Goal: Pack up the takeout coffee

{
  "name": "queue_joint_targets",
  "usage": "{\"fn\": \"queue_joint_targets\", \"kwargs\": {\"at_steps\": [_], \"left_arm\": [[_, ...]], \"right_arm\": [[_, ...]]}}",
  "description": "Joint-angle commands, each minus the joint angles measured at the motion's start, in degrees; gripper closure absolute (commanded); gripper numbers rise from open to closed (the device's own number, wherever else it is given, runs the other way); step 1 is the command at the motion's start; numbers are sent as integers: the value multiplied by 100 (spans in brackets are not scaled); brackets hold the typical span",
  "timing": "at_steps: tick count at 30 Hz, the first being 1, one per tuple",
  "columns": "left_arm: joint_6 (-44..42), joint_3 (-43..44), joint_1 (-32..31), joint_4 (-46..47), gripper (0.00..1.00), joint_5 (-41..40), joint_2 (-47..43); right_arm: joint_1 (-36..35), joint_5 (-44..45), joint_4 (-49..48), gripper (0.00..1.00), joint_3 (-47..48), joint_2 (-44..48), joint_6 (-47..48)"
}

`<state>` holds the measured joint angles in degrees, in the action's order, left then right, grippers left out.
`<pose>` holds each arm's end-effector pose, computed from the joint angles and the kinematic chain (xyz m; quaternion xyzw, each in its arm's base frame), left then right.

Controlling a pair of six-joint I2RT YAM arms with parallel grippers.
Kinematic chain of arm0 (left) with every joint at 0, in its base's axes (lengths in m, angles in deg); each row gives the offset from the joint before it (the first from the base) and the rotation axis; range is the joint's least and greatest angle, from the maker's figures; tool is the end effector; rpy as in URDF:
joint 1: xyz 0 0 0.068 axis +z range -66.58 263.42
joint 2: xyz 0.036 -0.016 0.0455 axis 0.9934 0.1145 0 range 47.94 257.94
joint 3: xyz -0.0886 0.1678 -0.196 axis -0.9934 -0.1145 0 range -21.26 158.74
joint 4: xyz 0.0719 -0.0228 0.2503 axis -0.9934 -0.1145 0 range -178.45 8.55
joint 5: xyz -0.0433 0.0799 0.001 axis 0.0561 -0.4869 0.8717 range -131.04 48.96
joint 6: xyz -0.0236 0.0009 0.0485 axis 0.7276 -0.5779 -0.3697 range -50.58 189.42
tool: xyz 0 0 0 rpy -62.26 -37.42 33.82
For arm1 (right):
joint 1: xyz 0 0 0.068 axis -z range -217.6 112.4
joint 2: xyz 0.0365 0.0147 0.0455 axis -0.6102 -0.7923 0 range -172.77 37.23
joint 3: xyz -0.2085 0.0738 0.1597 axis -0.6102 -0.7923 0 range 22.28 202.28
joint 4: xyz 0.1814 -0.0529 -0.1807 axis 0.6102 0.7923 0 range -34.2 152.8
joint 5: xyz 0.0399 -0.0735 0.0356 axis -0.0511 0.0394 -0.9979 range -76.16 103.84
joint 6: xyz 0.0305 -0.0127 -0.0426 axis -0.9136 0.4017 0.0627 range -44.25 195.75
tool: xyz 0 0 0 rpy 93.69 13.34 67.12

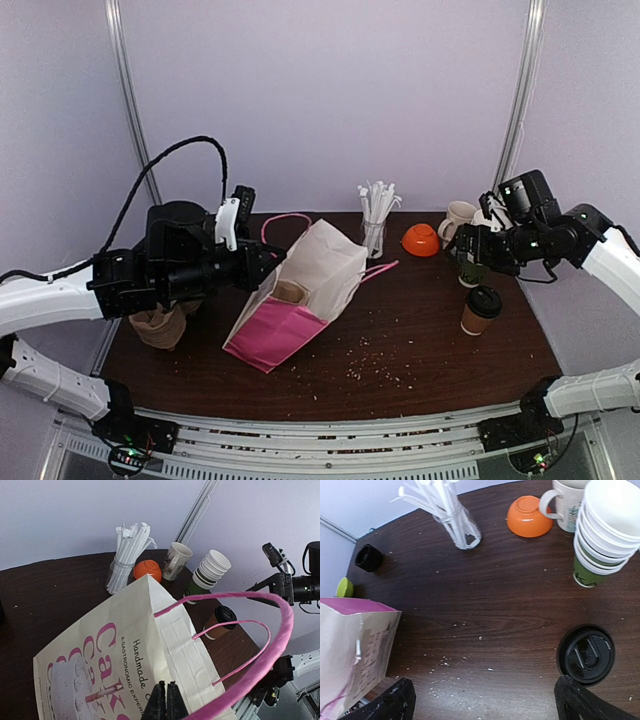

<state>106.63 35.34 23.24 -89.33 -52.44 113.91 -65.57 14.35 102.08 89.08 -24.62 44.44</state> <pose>0.1395 -0.2289 0.3416 0.1019 0.7969 -0.3905 0.4496 0.1914 0.1014 0.3548 0.0284 0.9107 0.2003 0.3602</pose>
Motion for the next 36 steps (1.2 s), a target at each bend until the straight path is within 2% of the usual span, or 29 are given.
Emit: {"fn": "queue_joint_targets", "kwargs": {"at_steps": [1, 8, 18, 21, 28, 36], "left_arm": [[79, 353, 33, -4, 100, 382, -16], [106, 1074, 33, -622, 100, 547, 176], [158, 912, 33, -723, 99, 864, 651], [136, 1016, 33, -850, 89, 897, 782], [-119, 1472, 33, -1323, 57, 754, 970], [-567, 2195, 33, -2262, 39, 566, 1242]], "right_arm": [[19, -1012, -470, 0, 237, 91, -9], [19, -1385, -429, 0, 919, -128, 206], [-10, -2097, -714, 0, 832, -311, 591], [-53, -2160, -670, 0, 808, -382, 679], [-65, -2075, -577, 0, 807, -425, 818], [-65, -1778, -216, 0, 869, -477, 1049]]}}
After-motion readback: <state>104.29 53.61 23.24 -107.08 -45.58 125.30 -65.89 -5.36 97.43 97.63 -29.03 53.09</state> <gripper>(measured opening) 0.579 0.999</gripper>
